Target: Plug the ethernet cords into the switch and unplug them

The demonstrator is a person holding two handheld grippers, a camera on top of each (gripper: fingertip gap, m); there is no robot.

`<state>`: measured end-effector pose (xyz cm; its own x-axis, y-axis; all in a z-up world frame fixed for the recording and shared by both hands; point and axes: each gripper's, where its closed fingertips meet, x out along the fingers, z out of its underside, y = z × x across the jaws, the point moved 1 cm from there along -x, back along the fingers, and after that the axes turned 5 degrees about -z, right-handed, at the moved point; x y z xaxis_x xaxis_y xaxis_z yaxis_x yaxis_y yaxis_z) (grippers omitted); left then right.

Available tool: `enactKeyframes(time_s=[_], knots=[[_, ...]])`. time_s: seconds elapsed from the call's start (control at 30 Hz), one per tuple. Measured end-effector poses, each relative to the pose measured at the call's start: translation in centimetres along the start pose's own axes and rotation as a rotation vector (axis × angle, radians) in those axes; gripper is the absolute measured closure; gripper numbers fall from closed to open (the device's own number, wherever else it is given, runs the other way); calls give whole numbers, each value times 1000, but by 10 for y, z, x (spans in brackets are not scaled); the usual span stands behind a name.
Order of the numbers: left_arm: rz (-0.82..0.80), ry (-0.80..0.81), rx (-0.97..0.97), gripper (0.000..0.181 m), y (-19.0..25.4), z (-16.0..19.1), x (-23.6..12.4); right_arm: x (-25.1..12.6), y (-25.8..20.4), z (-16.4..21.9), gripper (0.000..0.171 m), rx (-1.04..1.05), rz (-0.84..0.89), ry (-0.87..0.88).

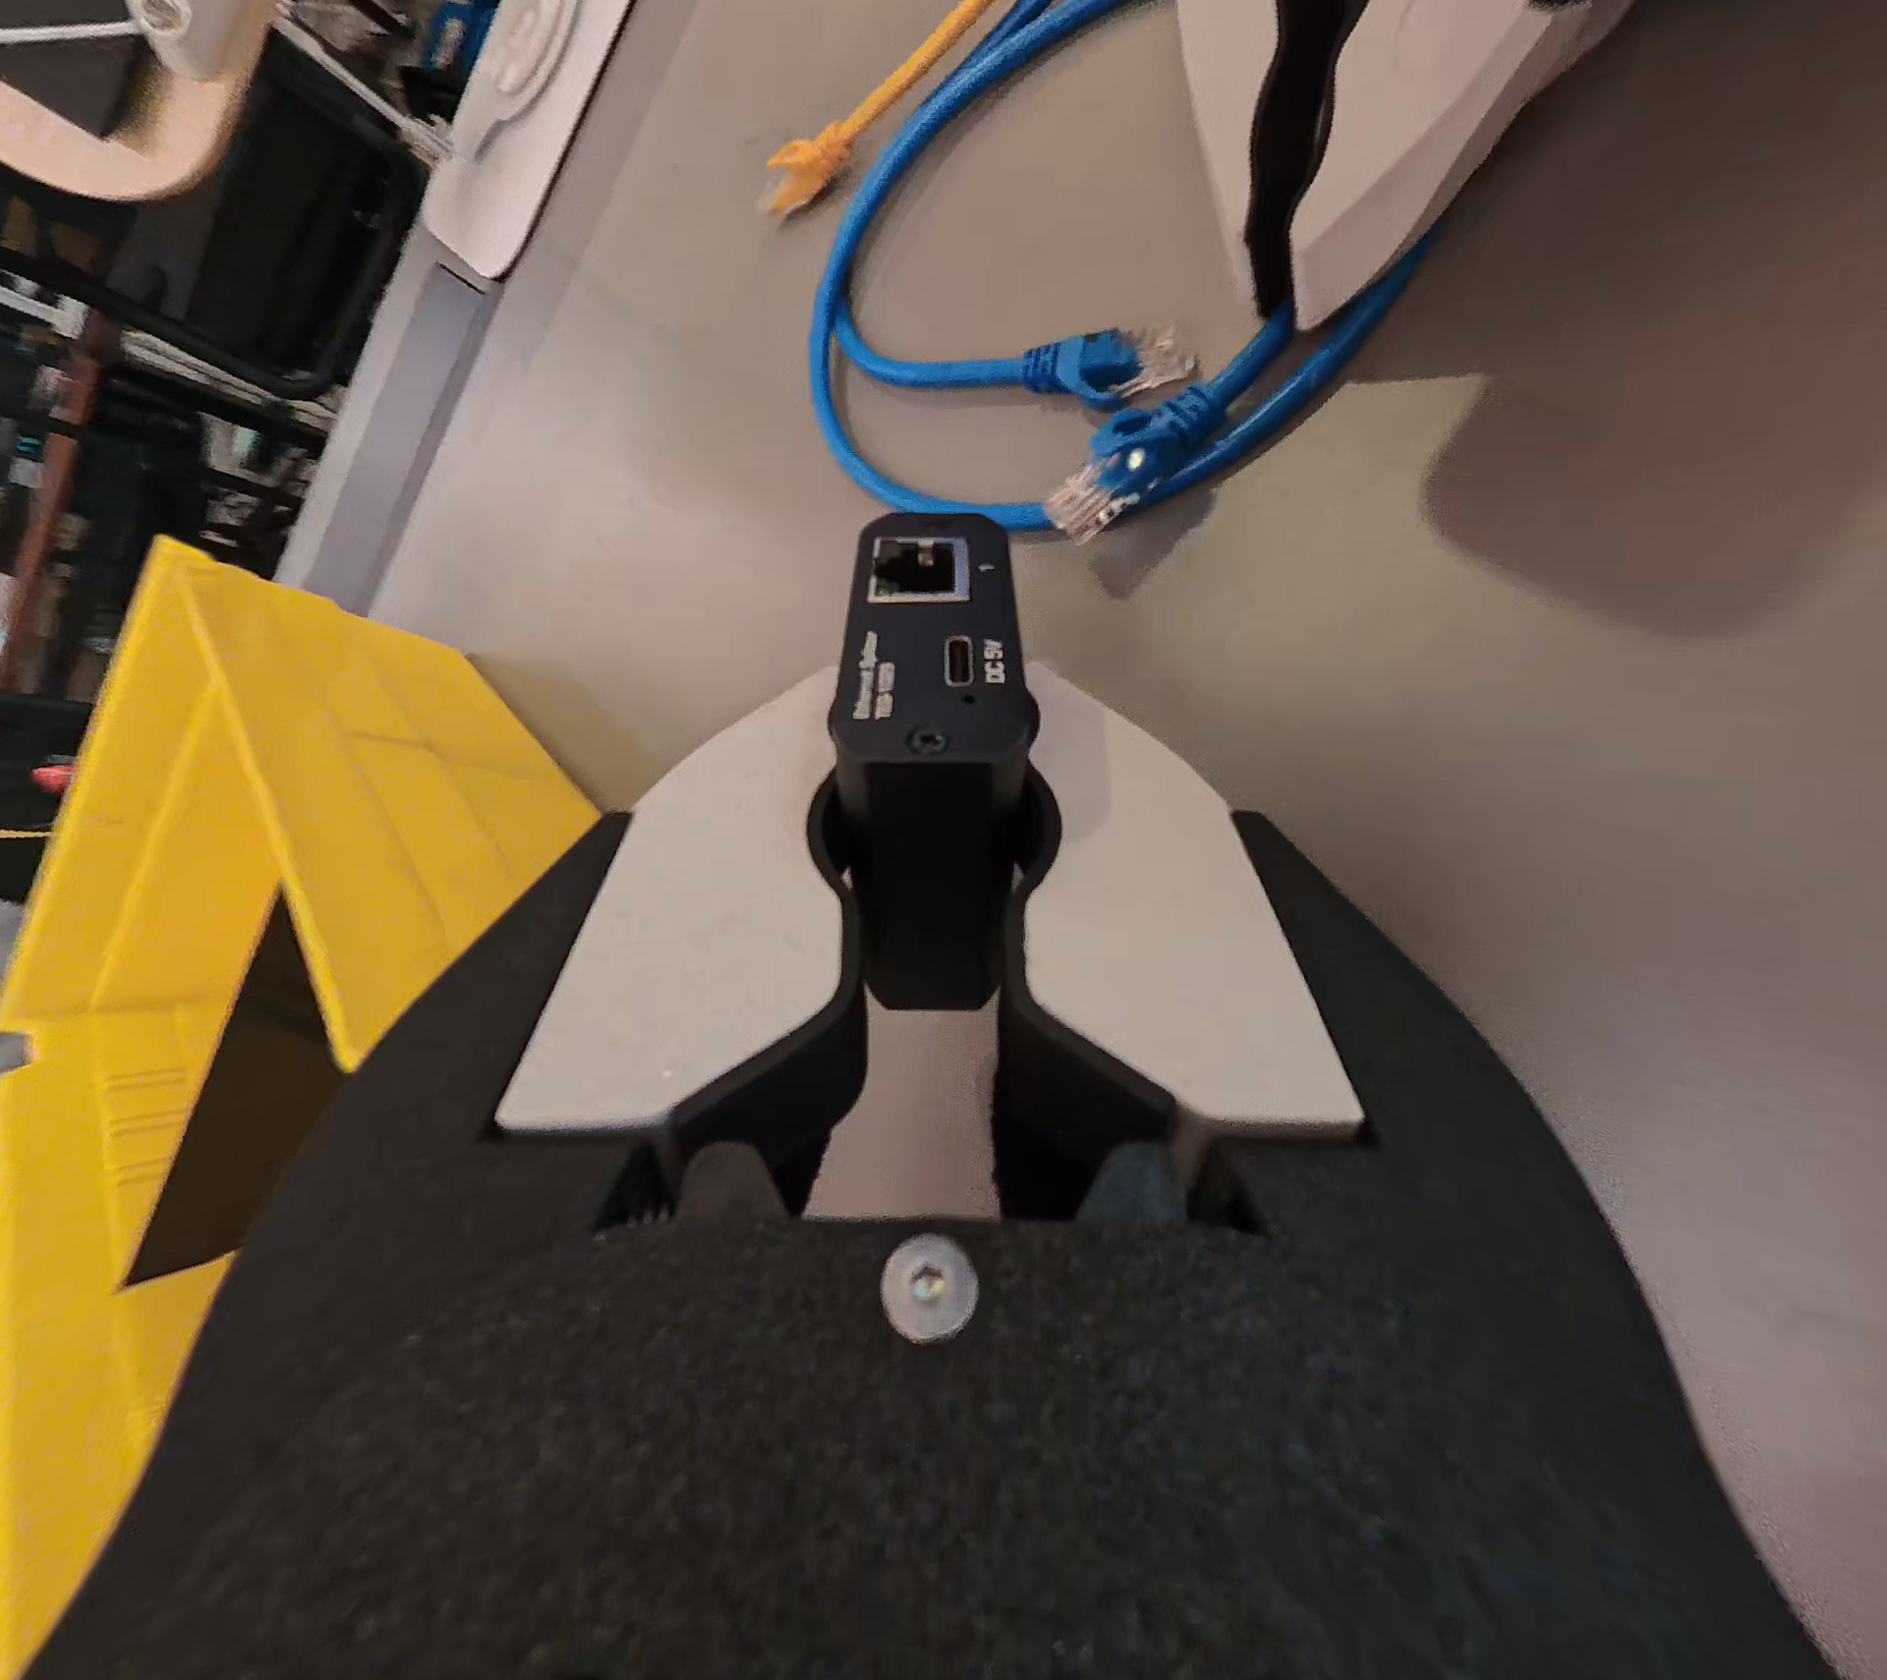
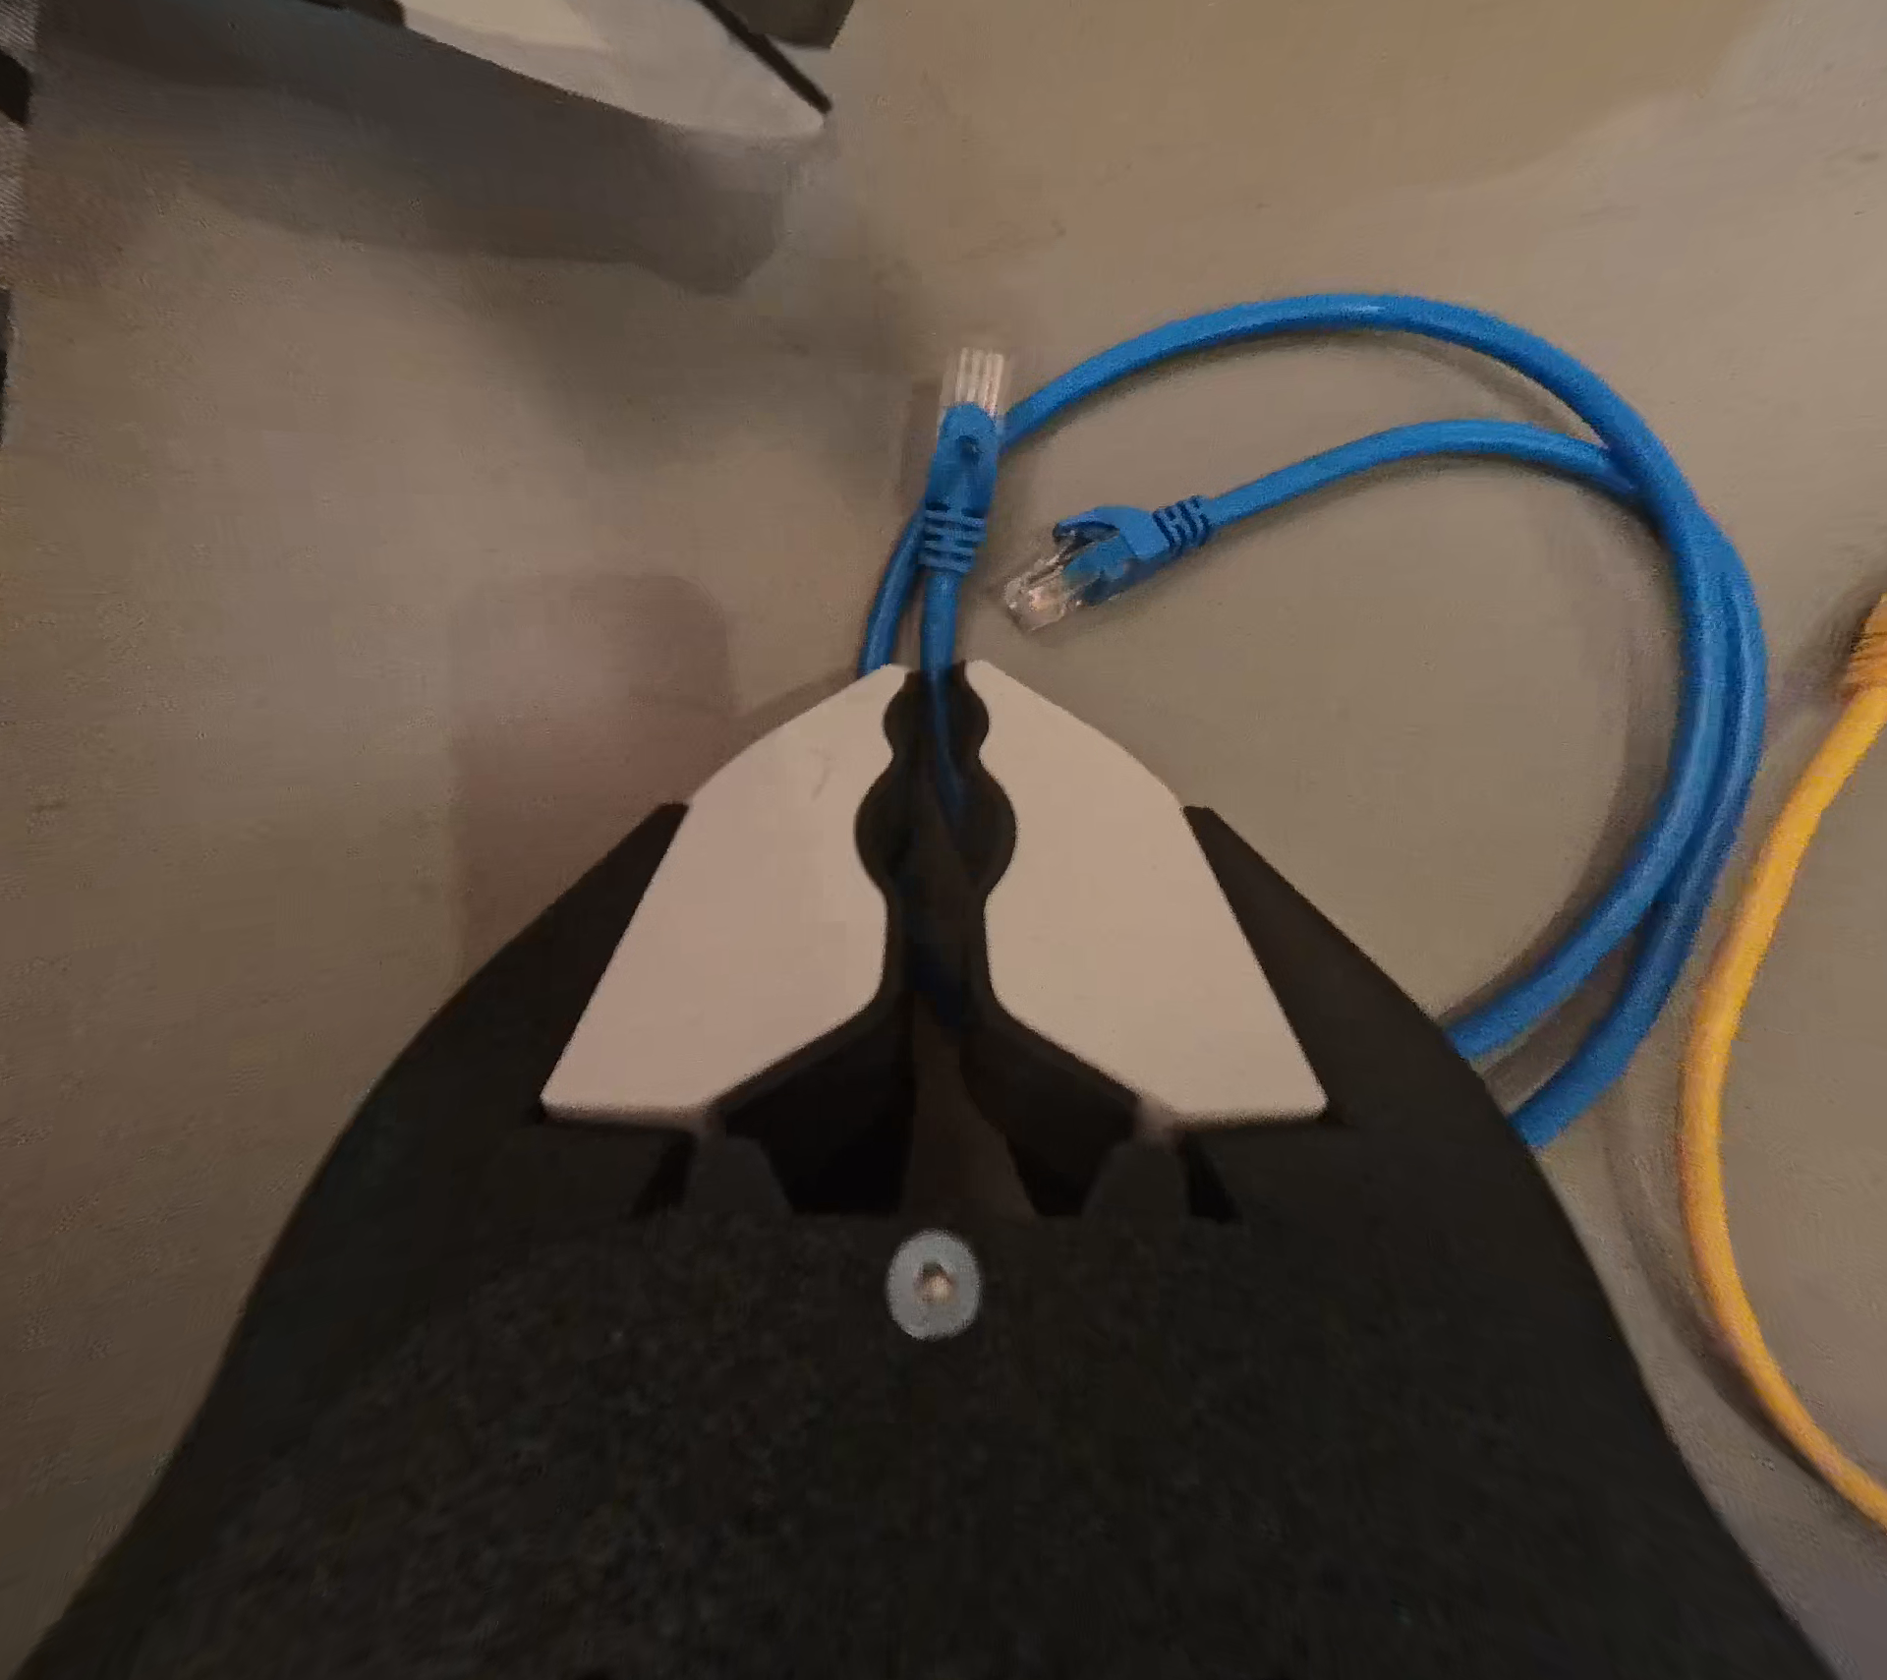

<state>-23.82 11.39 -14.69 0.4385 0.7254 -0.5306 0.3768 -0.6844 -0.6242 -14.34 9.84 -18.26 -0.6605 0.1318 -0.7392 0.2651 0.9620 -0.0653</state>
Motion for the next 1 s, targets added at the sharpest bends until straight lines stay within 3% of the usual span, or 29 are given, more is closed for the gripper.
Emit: enactKeyframes(time_s=[0.23,0.37,0.57,1.0], knots=[[-199,29,227,156,-17,-17,-1,-53,-15,-38,167,200,-91,-13],[-267,31,392,156,-20,-35,10,-73,-24,-40,167,235,-129,-78],[-295,47,529,156,-5,-54,16,-79,-31,-28,167,237,-129,-105],[-307,12,595,156,1,-60,17,-73,-30,-14,167,205,-80,-163]])
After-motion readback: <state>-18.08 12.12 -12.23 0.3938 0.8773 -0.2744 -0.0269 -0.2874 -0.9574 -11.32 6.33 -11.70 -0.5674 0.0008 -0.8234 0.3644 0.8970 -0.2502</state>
